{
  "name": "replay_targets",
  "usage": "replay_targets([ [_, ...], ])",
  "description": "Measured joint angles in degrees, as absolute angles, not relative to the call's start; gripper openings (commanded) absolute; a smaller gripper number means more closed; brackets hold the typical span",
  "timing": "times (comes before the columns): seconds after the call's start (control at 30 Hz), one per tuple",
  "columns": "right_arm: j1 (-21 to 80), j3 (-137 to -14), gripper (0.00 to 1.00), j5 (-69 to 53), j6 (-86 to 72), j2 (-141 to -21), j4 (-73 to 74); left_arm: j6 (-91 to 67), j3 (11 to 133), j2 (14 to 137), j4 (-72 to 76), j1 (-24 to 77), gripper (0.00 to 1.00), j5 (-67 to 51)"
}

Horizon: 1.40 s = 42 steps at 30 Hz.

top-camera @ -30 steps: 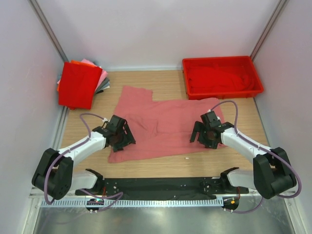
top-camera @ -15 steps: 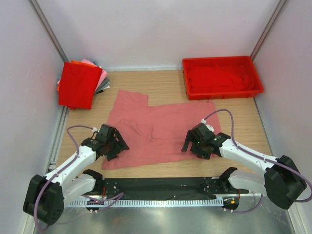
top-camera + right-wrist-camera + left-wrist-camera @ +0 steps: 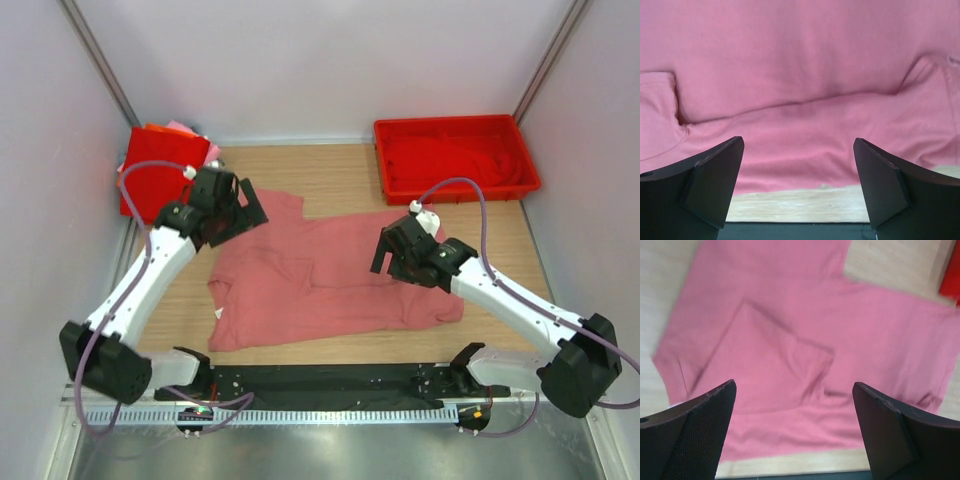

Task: Fold and stack the t-shirts
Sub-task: Fold the tshirt

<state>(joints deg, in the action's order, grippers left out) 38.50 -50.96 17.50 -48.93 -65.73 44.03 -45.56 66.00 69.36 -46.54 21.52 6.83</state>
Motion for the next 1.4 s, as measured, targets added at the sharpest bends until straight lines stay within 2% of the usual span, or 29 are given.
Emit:
replay_targets([
  [0.2, 37.98, -51.51, 0.98, 17.15, -43.64, -68.36, 41.01, -36.40, 87.70, 93.25, -46.35, 13.21, 0.95, 5.76],
  [0.43, 37.98, -46.46, 0.98, 12.91, -43.24, -60.64, 40.84, -30.41, 113.16, 121.95, -47.48, 7.92, 0.81, 0.25],
  [0.6, 37.98, -45.74, 0.98, 11.62, -43.24, -55.29, 42.81, -26.52, 134.39, 139.65, -52.07, 6.70, 0.78, -1.87],
  [0.7, 37.95, -45.71, 0.98, 11.60, -43.24, -52.71, 44.18, -24.95, 138.19, 144.18, -53.06, 6.33, 0.78, -1.93],
  [0.87, 37.87, -45.65, 0.98, 11.33, -43.24, -51.07, 45.43, -23.14, 135.50, 144.94, -54.06, 6.07, 0.77, 0.21],
  [1.03, 37.87, -44.88, 0.98, 11.20, -43.22, -51.77, 45.56, -21.98, 133.58, 145.05, -54.39, 5.96, 0.70, 1.87],
  [1.23, 37.87, -43.75, 0.98, 11.16, -43.22, -52.53, 45.56, -20.99, 134.06, 145.69, -54.43, 6.66, 0.54, 1.72],
  [1.33, 37.87, -43.66, 0.98, 11.27, -43.18, -52.47, 45.56, -20.43, 137.80, 147.83, -54.78, 7.20, 0.22, 0.54],
  [1.37, 37.87, -43.62, 0.98, 11.42, -43.13, -52.36, 45.56, -20.49, 138.61, 148.33, -54.76, 7.40, 0.04, 0.05],
  [1.4, 37.87, -43.59, 0.98, 11.60, -42.98, -52.27, 45.60, -20.75, 138.87, 148.51, -54.74, 7.51, 0.00, -0.38],
])
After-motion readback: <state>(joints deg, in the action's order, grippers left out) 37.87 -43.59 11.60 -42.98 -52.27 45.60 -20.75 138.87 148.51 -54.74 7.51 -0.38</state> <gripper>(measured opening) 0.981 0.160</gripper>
